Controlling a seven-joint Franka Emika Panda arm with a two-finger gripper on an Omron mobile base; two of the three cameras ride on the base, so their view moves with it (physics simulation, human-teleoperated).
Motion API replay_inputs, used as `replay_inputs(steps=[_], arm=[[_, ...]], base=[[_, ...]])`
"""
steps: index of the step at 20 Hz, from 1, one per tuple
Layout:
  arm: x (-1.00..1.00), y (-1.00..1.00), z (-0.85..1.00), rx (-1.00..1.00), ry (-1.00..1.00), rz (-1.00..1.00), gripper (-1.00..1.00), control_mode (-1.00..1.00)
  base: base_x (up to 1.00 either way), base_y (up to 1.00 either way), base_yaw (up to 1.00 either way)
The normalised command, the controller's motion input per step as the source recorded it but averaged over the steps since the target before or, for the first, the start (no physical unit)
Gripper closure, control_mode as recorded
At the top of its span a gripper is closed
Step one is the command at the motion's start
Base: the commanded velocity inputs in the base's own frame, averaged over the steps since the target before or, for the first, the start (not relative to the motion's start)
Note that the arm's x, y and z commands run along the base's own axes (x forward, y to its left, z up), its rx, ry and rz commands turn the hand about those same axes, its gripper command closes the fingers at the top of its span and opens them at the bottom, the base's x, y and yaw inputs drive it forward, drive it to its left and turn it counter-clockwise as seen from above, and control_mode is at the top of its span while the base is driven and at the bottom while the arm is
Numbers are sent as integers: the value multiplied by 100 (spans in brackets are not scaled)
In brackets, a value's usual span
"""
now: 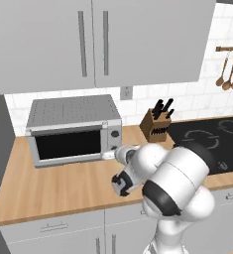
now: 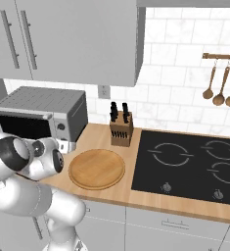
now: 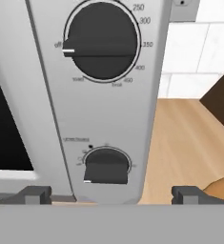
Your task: Pick up the kebab skewer and baguette bread, and place them inside the toaster oven. Close the toaster oven door and start by setting the timer.
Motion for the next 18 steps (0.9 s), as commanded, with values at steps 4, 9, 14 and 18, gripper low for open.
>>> replay_inputs(steps=[4,9,14,18], arm=[[5,0,-7,0,0,0,-100,-100],[16,0,0,0,-1,0,-100,-100],[12,0,0,1,0,0,-100,-100],[12,0,0,0,0,0,-100,-100]], base=[[0,0,0],[0,0,0],[0,0,0],[0,0,0]])
